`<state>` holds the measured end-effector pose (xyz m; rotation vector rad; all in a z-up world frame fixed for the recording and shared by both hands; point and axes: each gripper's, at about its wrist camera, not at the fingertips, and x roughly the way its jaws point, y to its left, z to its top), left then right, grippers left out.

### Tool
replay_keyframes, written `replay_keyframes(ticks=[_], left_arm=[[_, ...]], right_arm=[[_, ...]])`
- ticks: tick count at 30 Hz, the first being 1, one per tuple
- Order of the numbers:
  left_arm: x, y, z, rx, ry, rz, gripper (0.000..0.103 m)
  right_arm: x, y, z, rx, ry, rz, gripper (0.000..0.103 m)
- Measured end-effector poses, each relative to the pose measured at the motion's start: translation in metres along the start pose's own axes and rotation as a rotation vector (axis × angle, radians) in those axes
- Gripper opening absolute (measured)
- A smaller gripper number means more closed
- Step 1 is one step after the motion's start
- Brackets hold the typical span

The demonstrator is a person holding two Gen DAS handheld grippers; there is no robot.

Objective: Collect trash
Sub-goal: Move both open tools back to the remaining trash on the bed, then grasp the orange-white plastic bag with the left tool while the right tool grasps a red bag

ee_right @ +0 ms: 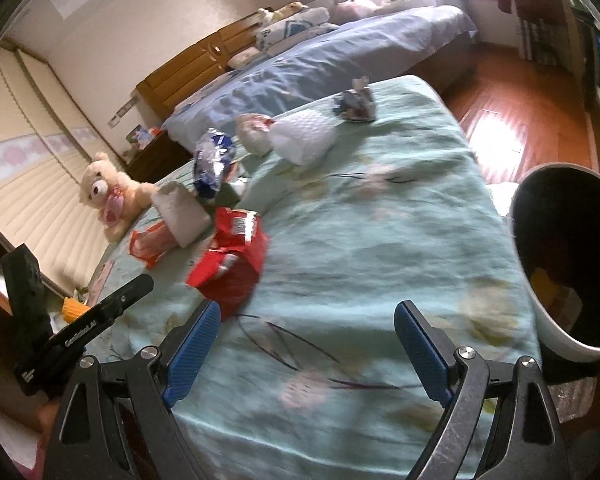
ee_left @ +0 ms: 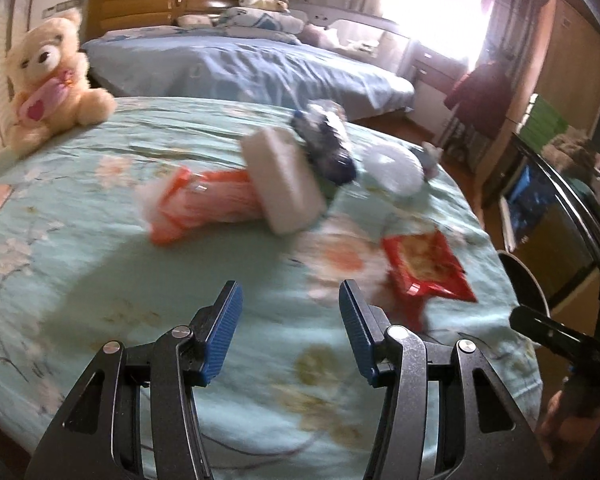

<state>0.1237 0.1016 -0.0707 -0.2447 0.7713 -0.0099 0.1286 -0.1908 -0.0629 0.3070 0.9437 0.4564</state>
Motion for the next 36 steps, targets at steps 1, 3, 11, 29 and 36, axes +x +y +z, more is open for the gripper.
replay_keyframes(ticks=[1, 3, 11, 29, 36], left_arm=[[0.001, 0.005, 0.002, -0.004, -0.001, 0.007, 0.052], [0.002, 0.015, 0.008, -0.009, -0.006, 0.025, 0.056], [0.014, 0.051, 0.034, -0.032, -0.023, 0.076, 0.07], [0.031, 0.029, 0.034, 0.07, -0.003, 0.028, 0.031], [0.003, 0.011, 0.017, 0.029, -0.041, -0.013, 0.031]], right_arm=[[0.002, 0.003, 0.001, -0.004, 0.001, 0.004, 0.09], [0.008, 0.01, 0.003, -0.014, 0.006, 0.014, 0.09], [0.034, 0.03, 0.014, -0.036, 0.024, 0.041, 0.09], [0.05, 0.029, 0.016, -0.053, 0.036, 0.026, 0.037], [0.025, 0.012, 0.013, -0.028, -0.006, 0.004, 0.036]])
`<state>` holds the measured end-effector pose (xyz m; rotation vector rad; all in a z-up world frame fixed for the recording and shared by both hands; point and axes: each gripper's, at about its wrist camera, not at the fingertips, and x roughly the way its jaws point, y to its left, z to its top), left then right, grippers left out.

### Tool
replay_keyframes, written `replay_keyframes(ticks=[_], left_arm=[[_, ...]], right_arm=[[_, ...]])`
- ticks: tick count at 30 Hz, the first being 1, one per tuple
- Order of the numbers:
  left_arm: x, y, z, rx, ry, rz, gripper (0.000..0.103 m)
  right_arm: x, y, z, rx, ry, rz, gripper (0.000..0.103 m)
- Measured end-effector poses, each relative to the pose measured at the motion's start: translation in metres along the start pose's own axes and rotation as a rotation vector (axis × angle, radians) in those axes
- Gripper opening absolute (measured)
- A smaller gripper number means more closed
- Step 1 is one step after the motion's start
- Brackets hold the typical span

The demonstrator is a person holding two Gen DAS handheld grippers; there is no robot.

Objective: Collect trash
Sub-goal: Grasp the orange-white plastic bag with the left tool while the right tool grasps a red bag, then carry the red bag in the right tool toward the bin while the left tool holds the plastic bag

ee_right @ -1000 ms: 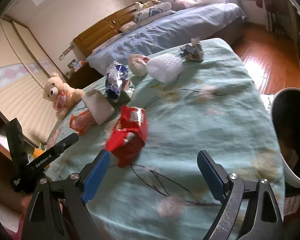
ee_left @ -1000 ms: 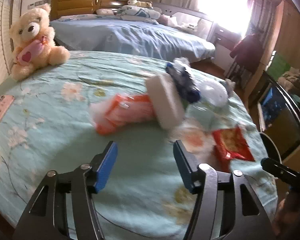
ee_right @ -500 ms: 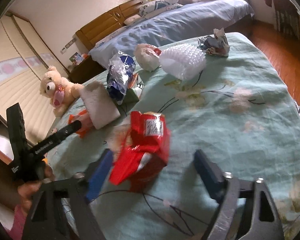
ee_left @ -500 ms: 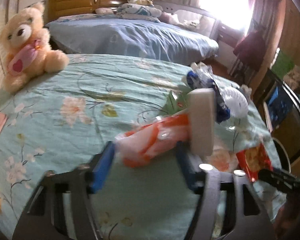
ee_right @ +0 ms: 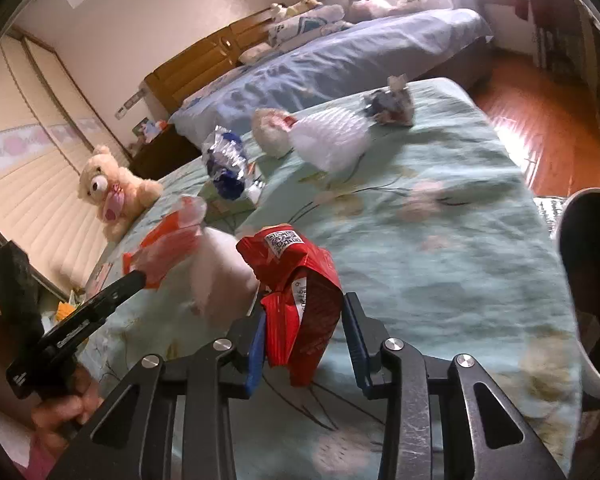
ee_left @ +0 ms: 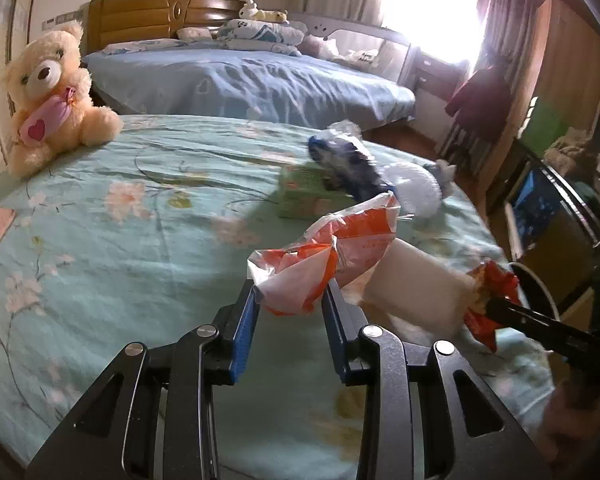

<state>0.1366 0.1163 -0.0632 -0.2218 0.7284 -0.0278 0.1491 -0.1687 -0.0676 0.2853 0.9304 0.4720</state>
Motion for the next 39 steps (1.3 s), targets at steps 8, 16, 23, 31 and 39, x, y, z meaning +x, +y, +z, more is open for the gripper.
replay_keyframes(ticks=[8, 16, 23, 31, 39], left_arm=[[-0.017, -0.033, 0.003, 0.022, -0.036, -0.056, 0.031], [-0.014, -0.067, 0.008, 0.074, -0.041, -0.089, 0.031], [-0.003, -0.107, 0.003, 0.142, -0.016, -0.143, 0.031], [0.002, -0.15, -0.001, 0.211, 0.002, -0.207, 0.03], [0.008, -0.182, -0.014, 0.269, 0.038, -0.253, 0.03]], right_arm=[[-0.026, -0.024, -0.005, 0.037, -0.039, -0.029, 0.035], [-0.046, -0.051, -0.008, 0.09, -0.075, -0.062, 0.035], [-0.064, -0.073, -0.01, 0.128, -0.1, -0.093, 0.035], [-0.09, -0.096, -0.013, 0.165, -0.142, -0.134, 0.035], [-0.106, -0.115, -0.019, 0.198, -0.16, -0.169, 0.035]])
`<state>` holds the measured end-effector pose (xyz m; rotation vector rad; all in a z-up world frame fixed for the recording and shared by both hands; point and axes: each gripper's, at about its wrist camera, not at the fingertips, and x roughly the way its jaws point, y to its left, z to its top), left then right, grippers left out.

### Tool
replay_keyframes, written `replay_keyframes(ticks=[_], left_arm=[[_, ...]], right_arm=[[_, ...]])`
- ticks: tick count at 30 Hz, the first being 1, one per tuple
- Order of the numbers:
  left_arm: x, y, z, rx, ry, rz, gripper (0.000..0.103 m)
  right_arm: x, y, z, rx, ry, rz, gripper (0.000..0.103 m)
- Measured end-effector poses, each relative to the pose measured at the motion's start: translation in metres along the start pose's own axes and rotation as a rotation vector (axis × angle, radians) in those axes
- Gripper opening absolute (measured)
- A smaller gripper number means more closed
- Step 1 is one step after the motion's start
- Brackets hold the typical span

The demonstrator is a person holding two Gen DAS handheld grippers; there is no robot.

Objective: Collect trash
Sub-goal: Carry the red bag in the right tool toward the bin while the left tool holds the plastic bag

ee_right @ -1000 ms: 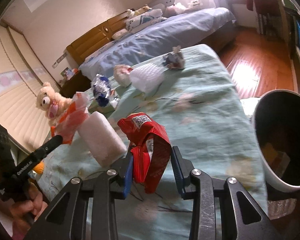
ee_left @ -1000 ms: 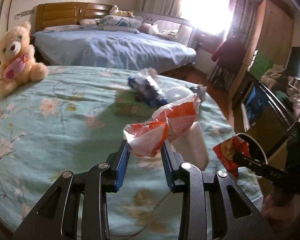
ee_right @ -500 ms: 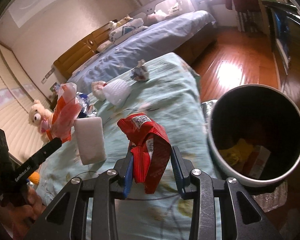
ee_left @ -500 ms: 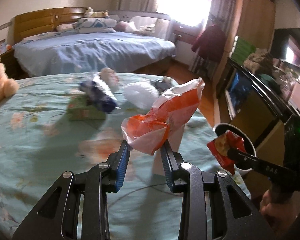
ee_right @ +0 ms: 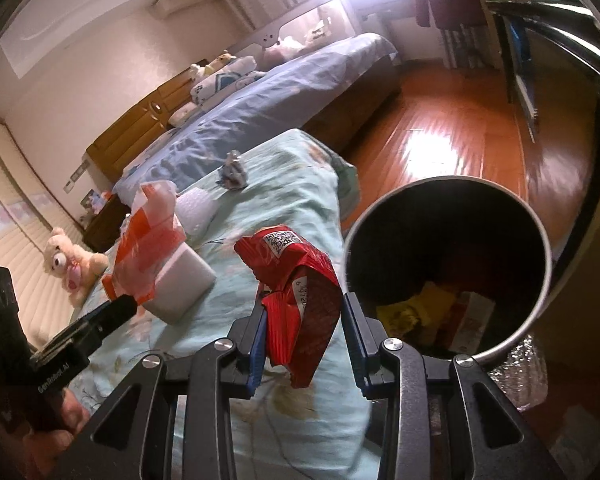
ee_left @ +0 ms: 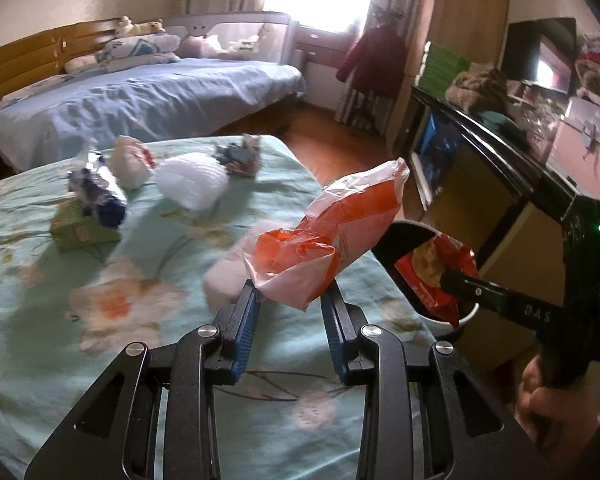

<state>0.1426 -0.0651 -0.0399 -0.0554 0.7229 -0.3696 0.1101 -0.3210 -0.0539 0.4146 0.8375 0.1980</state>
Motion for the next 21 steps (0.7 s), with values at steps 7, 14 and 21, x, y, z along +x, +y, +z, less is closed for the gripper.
replay_keyframes(ticks=[7, 14, 21], left_arm=[[0.015, -0.024, -0.003, 0.042, 0.043, -0.032, 0.03], [0.029, -0.048, -0.004, 0.09, 0.073, -0.05, 0.03], [0.04, -0.063, -0.005, 0.121, 0.099, -0.055, 0.03]], right_arm=[[-0.01, -0.022, 0.0, 0.031, -0.012, -0.029, 0.035], [-0.016, -0.041, 0.002, 0.064, -0.024, -0.051, 0.035], [-0.019, -0.058, 0.001, 0.091, -0.028, -0.065, 0.035]])
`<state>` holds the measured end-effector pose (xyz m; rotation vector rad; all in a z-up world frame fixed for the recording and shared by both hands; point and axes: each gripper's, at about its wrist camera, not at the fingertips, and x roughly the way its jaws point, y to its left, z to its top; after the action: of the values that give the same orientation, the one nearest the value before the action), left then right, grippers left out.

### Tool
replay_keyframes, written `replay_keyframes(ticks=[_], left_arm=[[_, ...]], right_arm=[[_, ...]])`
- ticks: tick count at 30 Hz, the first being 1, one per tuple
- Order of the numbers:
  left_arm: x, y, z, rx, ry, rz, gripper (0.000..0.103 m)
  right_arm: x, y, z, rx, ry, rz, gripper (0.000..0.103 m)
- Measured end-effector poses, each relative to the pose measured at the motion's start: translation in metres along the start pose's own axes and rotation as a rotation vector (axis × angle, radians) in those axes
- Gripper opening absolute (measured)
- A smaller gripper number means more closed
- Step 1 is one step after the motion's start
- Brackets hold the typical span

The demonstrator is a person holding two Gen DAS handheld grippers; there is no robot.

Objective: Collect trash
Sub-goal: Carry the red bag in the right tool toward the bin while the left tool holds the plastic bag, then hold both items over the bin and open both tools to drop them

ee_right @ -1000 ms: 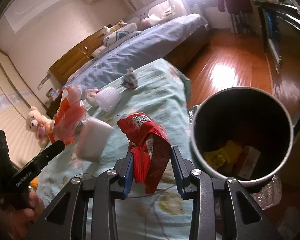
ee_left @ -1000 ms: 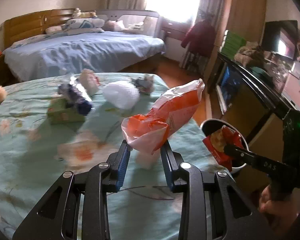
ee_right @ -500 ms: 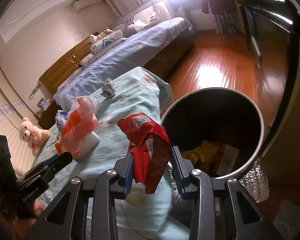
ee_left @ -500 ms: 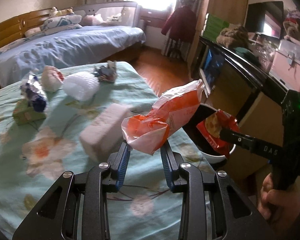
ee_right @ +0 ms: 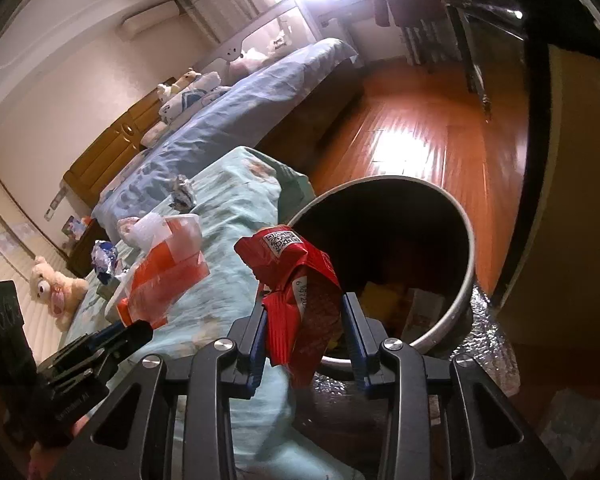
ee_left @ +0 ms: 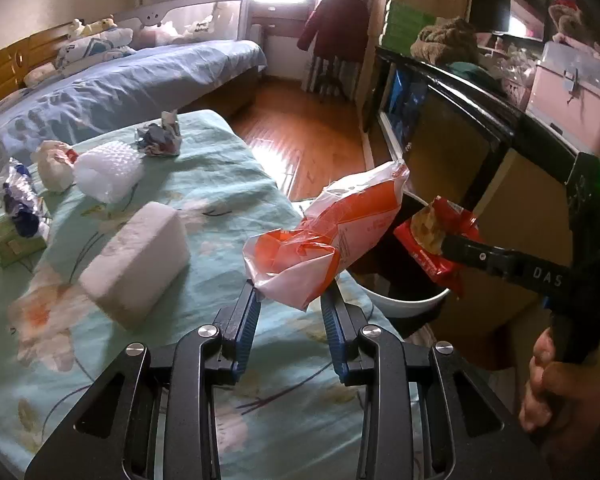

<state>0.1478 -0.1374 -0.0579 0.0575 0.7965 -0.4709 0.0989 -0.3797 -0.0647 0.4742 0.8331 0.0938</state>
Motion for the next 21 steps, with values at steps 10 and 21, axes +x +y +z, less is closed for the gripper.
replay_keyframes(ticks=[10, 21], left_arm=[[0.015, -0.015, 0.007, 0.031, 0.025, -0.003, 0.03], [0.035, -0.029, 0.018, 0.061, 0.061, -0.009, 0.03]], right_arm=[[0.002, -0.018, 0.004, 0.029, 0.0, -0.013, 0.035], [0.007, -0.038, 0.009, 0.053, 0.005, -0.04, 0.035]])
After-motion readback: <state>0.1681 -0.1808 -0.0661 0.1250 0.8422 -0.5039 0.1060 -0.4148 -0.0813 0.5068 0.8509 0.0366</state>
